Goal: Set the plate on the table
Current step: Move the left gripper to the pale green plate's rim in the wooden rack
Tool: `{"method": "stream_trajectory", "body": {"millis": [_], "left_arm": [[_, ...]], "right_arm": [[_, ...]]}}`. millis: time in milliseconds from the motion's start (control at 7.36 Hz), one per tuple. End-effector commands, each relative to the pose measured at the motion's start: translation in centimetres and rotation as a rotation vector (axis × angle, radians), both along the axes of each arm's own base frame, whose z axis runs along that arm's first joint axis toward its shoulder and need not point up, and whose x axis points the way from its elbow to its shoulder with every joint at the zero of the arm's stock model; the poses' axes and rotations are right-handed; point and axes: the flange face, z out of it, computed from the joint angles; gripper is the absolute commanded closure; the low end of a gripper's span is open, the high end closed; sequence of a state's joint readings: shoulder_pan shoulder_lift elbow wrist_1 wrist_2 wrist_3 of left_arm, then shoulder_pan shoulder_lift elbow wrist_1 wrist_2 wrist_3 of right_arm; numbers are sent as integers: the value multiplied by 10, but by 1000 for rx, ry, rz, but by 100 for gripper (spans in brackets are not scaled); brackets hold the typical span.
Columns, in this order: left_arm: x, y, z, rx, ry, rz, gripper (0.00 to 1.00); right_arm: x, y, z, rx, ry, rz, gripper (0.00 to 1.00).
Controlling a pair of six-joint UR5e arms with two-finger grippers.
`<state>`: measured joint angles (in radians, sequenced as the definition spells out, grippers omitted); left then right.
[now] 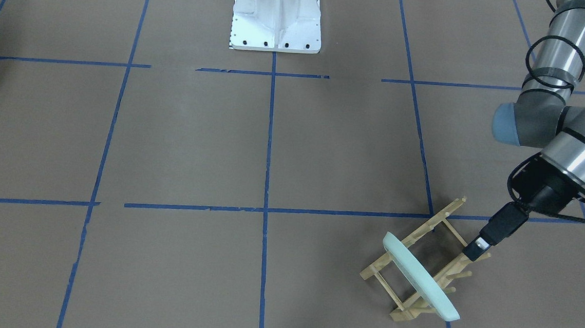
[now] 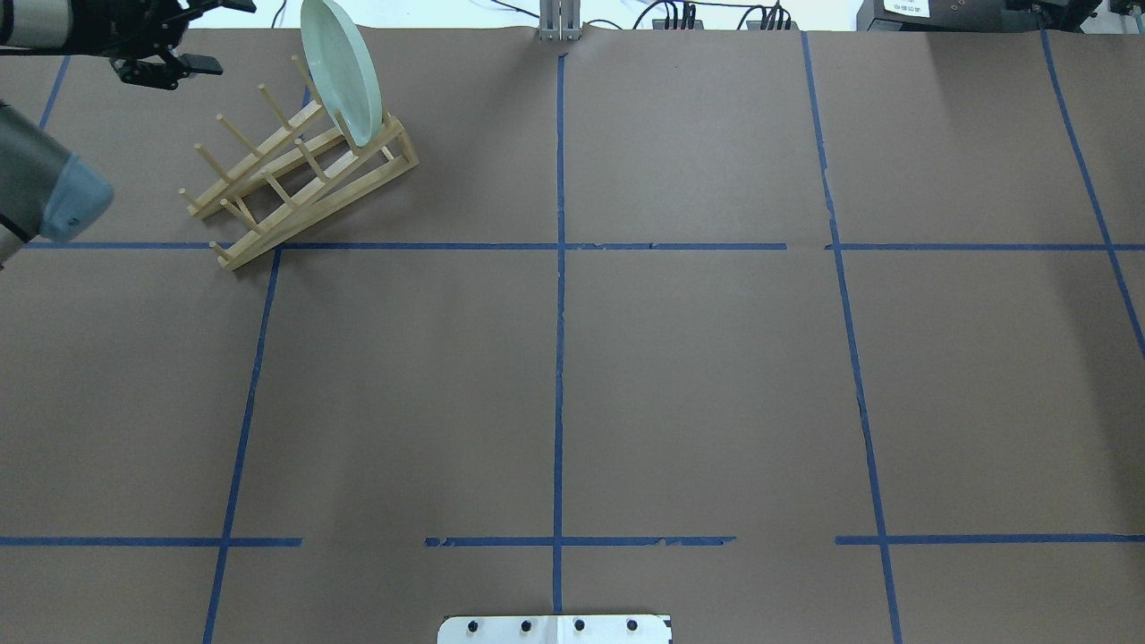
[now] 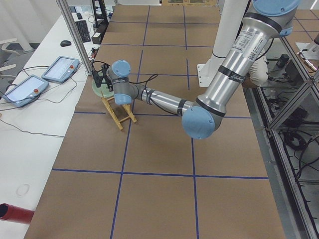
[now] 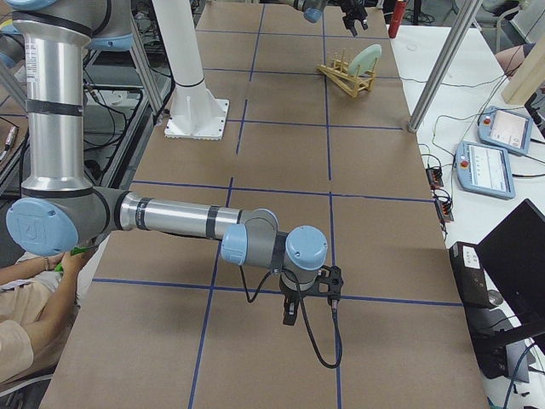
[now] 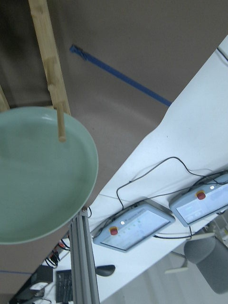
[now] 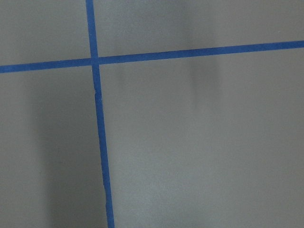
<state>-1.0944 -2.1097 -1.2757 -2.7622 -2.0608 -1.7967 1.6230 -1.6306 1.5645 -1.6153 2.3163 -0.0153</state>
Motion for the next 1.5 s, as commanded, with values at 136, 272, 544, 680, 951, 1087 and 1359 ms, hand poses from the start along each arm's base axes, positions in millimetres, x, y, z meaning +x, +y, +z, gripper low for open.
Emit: {"method": "stream_trajectory", "body": {"millis": [136, 272, 544, 680, 951, 1087, 1359], "left_arm": [[27, -36, -27, -81, 61, -6, 6], [29, -35, -29, -82, 63, 9, 14], [35, -44, -40, -79, 65, 11, 23], [37, -48, -40, -84, 61, 11, 33], [37, -48, -40, -82, 61, 9, 38], [39, -48, -41, -80, 61, 12, 44], [43, -47, -44, -77, 60, 16, 45]], "right_arm": [[0, 0, 0, 0, 0, 0, 0], [0, 0, 0, 0, 0, 0, 0], [0, 0, 0, 0, 0, 0, 0], [0, 0, 0, 0, 0, 0, 0], [0, 0, 0, 0, 0, 0, 0], [0, 0, 0, 0, 0, 0, 0], [0, 0, 0, 0, 0, 0, 0]]}}
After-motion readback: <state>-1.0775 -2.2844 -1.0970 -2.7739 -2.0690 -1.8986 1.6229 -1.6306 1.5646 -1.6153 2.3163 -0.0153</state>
